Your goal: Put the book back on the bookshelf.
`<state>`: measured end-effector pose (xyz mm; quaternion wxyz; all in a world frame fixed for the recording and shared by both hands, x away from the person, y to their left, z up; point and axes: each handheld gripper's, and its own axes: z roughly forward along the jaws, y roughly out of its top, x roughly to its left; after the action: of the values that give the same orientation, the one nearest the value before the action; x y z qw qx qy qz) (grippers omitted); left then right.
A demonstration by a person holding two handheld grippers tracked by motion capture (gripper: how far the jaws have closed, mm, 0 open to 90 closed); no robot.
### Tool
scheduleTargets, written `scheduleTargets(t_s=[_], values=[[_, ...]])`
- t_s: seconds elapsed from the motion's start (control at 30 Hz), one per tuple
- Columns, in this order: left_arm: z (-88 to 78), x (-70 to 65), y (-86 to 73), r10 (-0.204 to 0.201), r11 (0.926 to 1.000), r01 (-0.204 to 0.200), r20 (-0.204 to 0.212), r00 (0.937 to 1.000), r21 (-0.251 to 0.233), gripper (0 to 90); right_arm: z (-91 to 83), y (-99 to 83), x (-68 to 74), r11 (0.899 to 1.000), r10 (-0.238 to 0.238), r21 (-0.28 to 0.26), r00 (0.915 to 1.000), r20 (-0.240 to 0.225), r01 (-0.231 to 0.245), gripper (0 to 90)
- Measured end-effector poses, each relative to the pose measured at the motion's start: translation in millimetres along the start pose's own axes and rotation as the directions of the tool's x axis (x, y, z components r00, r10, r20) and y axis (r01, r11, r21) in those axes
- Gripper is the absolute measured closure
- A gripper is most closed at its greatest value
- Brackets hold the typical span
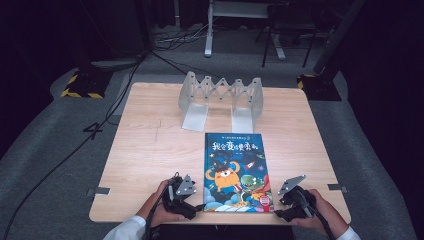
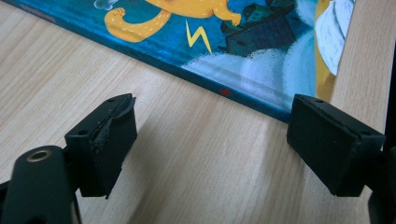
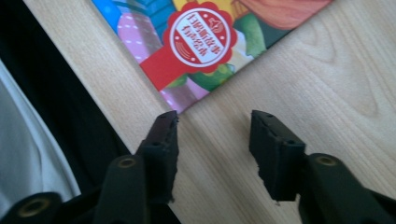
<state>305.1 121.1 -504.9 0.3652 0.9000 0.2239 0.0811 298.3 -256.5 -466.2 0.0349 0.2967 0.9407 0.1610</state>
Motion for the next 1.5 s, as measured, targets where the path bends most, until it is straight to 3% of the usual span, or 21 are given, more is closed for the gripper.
scheduleTargets(t_s=[0.13,0.27,0.3,0.33,0.37,0.43,0.57,0.63,0.7,0.8,0.9,1.0,1.03,1.13,1.23,1.3,1.4,1.5], values=[[1.2,-3.3,1.4,-0.001,1.0000,0.001,-0.002,1.0000,0.003,15.8,-0.4,4.2,0.4,0.999,-0.006,0.037,0.9998,-0.018,0.007,60.9],[3.7,-7.7,3.9,0.009,1.0000,-0.009,0.004,1.0000,0.004,15.8,-0.7,11.5,4.4,0.990,-0.052,0.127,0.9986,-0.008,0.052,70.6],[4.3,-8.7,4.6,0.011,0.9999,-0.011,0.008,0.9999,0.004,15.8,-0.7,11.5,4.4,0.990,-0.052,0.127,0.9986,-0.008,0.052,70.6],[5.0,-9.8,5.3,0.013,0.9999,-0.013,0.010,0.9999,0.007,15.8,0.3,16.5,5.6,0.981,-0.082,0.175,0.9966,-0.001,0.081,74.8],[5.0,-9.8,5.3,0.013,0.9999,-0.013,0.010,0.9999,0.007,15.7,0.3,16.5,5.6,0.981,-0.082,0.175,0.9966,-0.001,0.081,74.8],[5.2,-9.9,5.3,0.012,0.9999,-0.012,0.011,0.9999,0.007,15.7,1.5,21.2,8.2,0.968,-0.117,0.222,0.9931,-0.003,0.115,80.3],[5.1,-9.7,5.4,0.013,0.9999,-0.013,0.011,0.9998,0.007,15.7,2.1,22.4,8.9,0.965,-0.133,0.226,0.9909,-0.017,0.134,83.4],[5.2,-9.6,5.4,0.014,0.9999,-0.014,0.012,0.9998,0.007,15.7,1.7,20.3,8.3,0.970,-0.127,0.205,0.9917,-0.019,0.128,83.3],[5.1,-9.2,5.4,0.016,0.9998,-0.016,0.014,0.9998,0.008,15.7,-0.2,14.4,6.2,0.982,-0.100,0.157,0.9946,-0.027,0.103,83.6],[4.7,-7.0,4.9,0.023,0.9997,-0.023,0.024,0.9995,0.002,16.4,-1.8,2.0,2.2,0.995,-0.082,0.053,0.9956,-0.046,0.084,83.3],[1.6,1.6,2.0,0.027,0.9996,-0.027,0.024,0.9993,0.003,16.3,-0.5,-9.5,-1.7,0.996,-0.065,-0.071,0.9930,-0.099,0.058,83.0],[-0.8,8.2,-0.3,0.001,1.0000,-0.001,0.001,1.0000,0.002,16.3,3.6,-17.8,-5.1,0.982,-0.054,-0.189,0.9872,-0.150,0.025,77.5],[-1.5,10.1,-0.9,0.003,1.0000,-0.003,0.000,1.0000,0.002,16.5,6.0,-20.0,-5.9,0.970,-0.066,-0.243,0.9836,-0.168,0.024,76.5],[-2.4,11.5,-1.9,-0.005,1.0000,0.005,-0.005,1.0000,0.000,16.9,9.2,-19.7,-7.4,0.964,-0.053,-0.266,0.9775,-0.204,-0.003,75.2],[-2.7,11.5,-2.2,-0.009,1.0000,0.009,-0.008,0.9999,0.001,16.9,12.0,-17.2,-7.9,0.951,-0.046,-0.309,0.9728,-0.227,-0.027,67.0],[-2.7,11.5,-2.2,-0.008,1.0000,0.008,-0.008,0.9999,0.001,16.9,11.2,-15.8,-10.1,0.936,-0.034,-0.346,0.9626,-0.269,-0.064,61.5],[-2.7,11.6,-2.3,-0.008,1.0000,0.008,-0.007,0.9999,0.000,16.9,9.9,-12.8,-9.7,0.930,-0.048,-0.363,0.9640,-0.262,-0.053,53.8],[-2.7,11.6,-2.3,-0.008,1.0000,0.008,-0.007,0.9999,0.000,16.9,7.1,-6.8,-13.4,0.919,-0.033,-0.384,0.9559,-0.292,-0.085,46.7]])
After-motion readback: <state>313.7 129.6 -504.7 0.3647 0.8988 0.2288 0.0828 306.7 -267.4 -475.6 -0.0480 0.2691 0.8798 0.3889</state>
